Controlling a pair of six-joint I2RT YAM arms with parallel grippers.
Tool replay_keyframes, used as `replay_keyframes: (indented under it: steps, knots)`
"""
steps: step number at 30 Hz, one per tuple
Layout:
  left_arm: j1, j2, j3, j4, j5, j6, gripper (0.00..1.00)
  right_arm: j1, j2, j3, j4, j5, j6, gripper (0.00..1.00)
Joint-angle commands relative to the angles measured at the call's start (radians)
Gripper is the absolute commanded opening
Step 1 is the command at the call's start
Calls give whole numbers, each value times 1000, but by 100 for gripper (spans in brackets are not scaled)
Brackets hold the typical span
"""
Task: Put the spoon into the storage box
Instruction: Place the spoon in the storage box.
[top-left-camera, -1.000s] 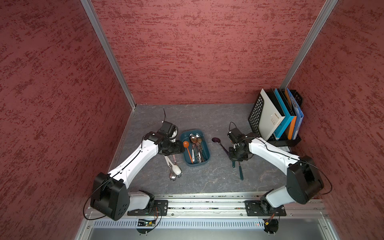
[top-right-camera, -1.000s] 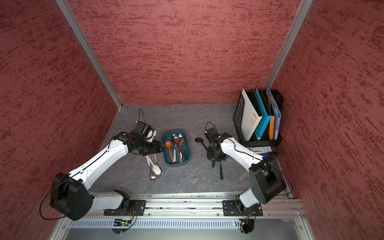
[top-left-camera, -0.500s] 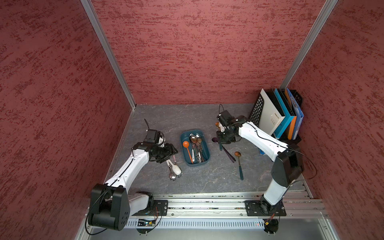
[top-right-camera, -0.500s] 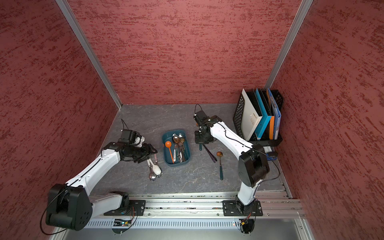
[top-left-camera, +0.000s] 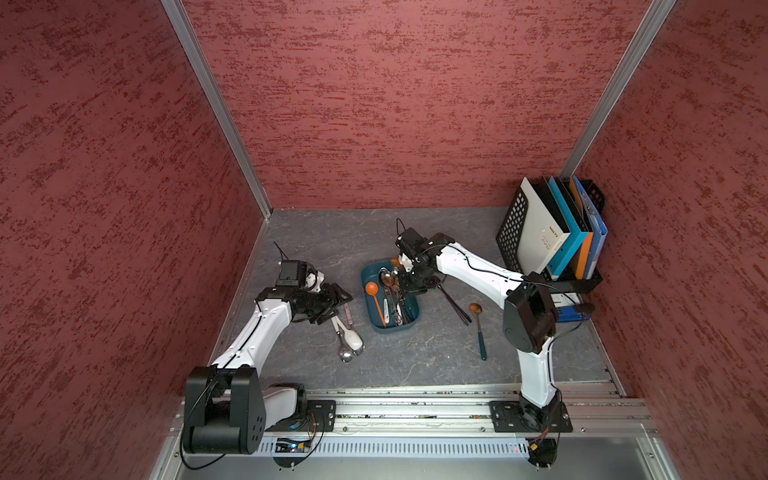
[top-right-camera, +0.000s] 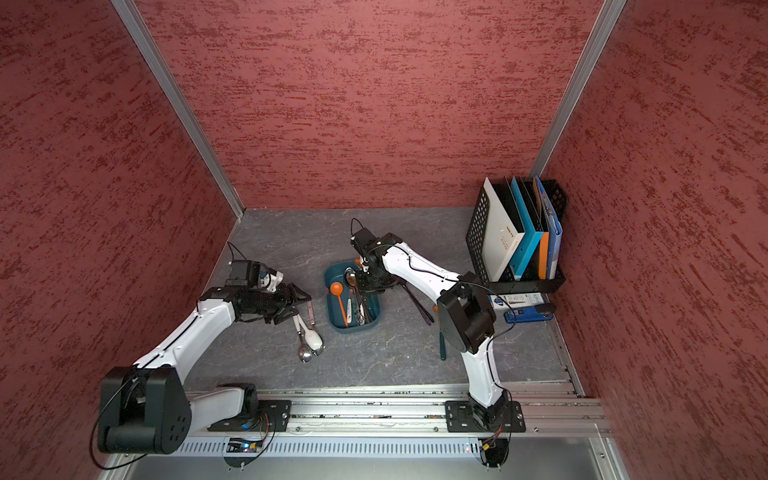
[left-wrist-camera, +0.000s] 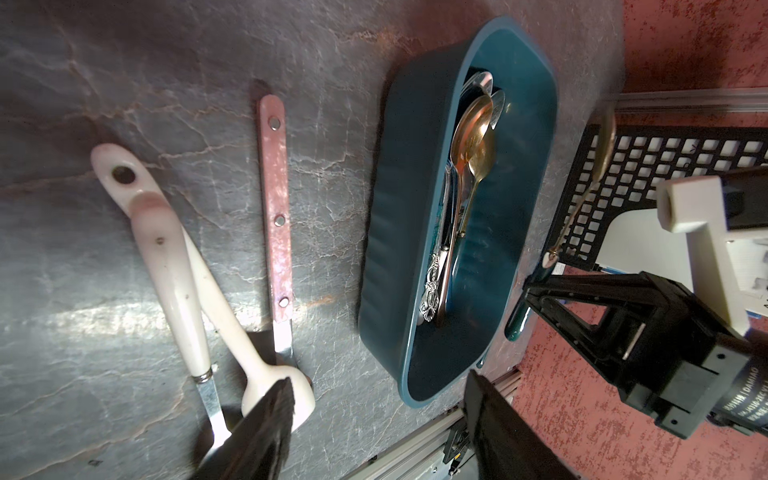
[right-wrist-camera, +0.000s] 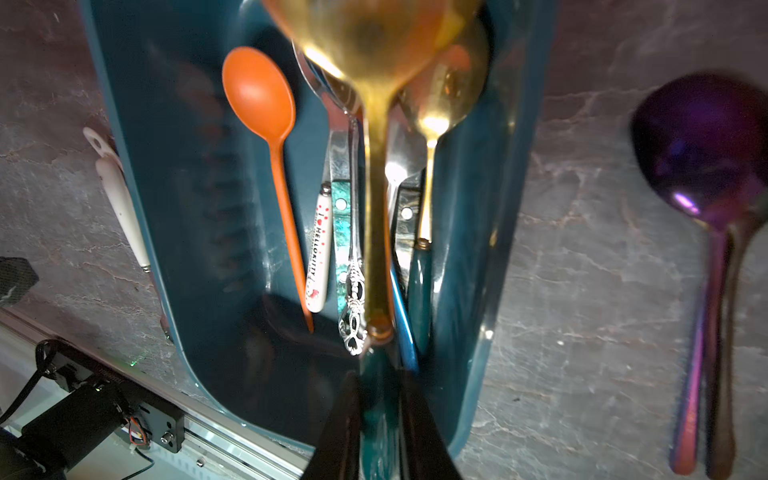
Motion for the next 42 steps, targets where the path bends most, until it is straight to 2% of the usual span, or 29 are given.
replay_keyframes:
  steps: [1, 9, 29, 31, 34, 37, 42]
  knots:
    - [8, 3, -2, -3, 20, 40, 68, 12, 41, 40, -21, -13, 5, 6]
    - [8, 19, -6, -10, 16, 58, 68, 19, 133, 111, -68, 7, -21, 6]
    - [-3, 8, 26, -56, -45, 98, 68, 25, 211, 132, -114, 15, -39, 8]
    - [-6, 5, 32, -67, -57, 105, 68, 26, 208, 131, -115, 22, -36, 10]
    - [-23, -1, 44, -80, -84, 117, 68, 27, 188, 124, -111, 41, -31, 21]
    - [-53, 1, 62, -99, -122, 132, 68, 27, 171, 120, -106, 56, -24, 28]
    - [-128, 14, 112, -142, -199, 162, 68, 27, 131, 123, -103, 60, -13, 32]
